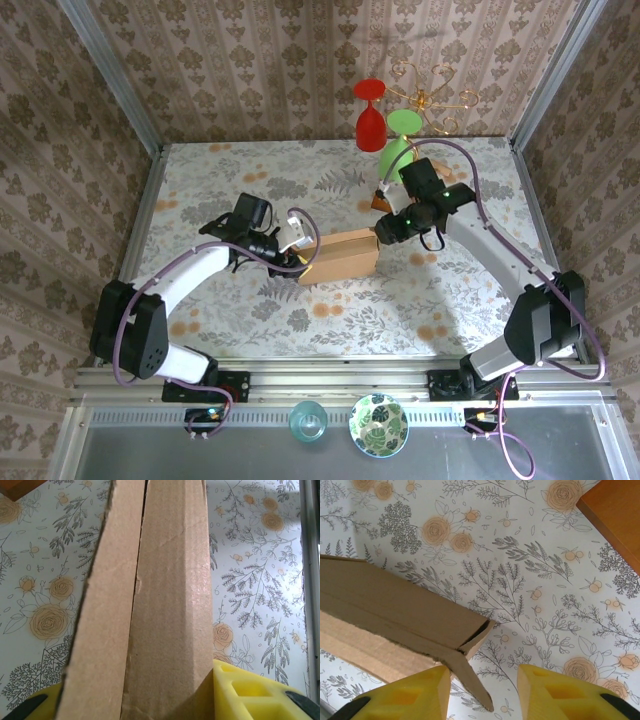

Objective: Fold the paper box

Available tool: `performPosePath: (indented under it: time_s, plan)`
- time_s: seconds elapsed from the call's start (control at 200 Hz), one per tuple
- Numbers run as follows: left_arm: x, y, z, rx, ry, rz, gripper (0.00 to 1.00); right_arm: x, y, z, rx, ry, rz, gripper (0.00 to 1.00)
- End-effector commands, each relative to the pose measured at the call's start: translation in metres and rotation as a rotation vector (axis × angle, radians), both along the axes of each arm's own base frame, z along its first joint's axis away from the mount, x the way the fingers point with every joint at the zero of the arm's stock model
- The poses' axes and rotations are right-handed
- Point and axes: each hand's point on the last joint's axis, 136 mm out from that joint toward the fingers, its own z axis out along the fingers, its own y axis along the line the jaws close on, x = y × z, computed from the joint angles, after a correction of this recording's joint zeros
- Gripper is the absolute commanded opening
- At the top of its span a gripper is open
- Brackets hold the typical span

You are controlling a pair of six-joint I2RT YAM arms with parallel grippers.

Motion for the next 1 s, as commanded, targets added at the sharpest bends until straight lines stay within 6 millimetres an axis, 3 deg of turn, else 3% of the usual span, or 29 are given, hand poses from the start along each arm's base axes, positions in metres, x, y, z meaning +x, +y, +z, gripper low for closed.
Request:
performPosePath:
  time_s: [0.0, 0.13, 0.455, 0.715, 0.995]
  plan:
    - [0.003, -0.003, 0.009, -0.025, -0.009, -0.025, 0.41, 0.002, 0.001, 0.006, -0.028, -0.009, 0.02, 0.36]
    - [0.004, -0.003, 0.009, -0.026, -0.01, -0.023, 0.42, 0.001, 0.004, 0.007, -0.028, -0.005, 0.027, 0.26]
    - [0.005, -0.003, 0.009, -0.03, -0.008, -0.013, 0.43, -0.001, 0.003, 0.002, -0.044, 0.013, 0.019, 0.18]
    - [0.011, -0.002, 0.011, -0.037, -0.003, 0.026, 0.47, -0.003, 0.01, 0.007, -0.037, 0.001, -0.017, 0.0]
    - [0.015, -0.001, 0.011, -0.045, -0.004, 0.057, 0.51, -0.003, 0.015, 0.007, 0.003, 0.028, -0.156, 0.0]
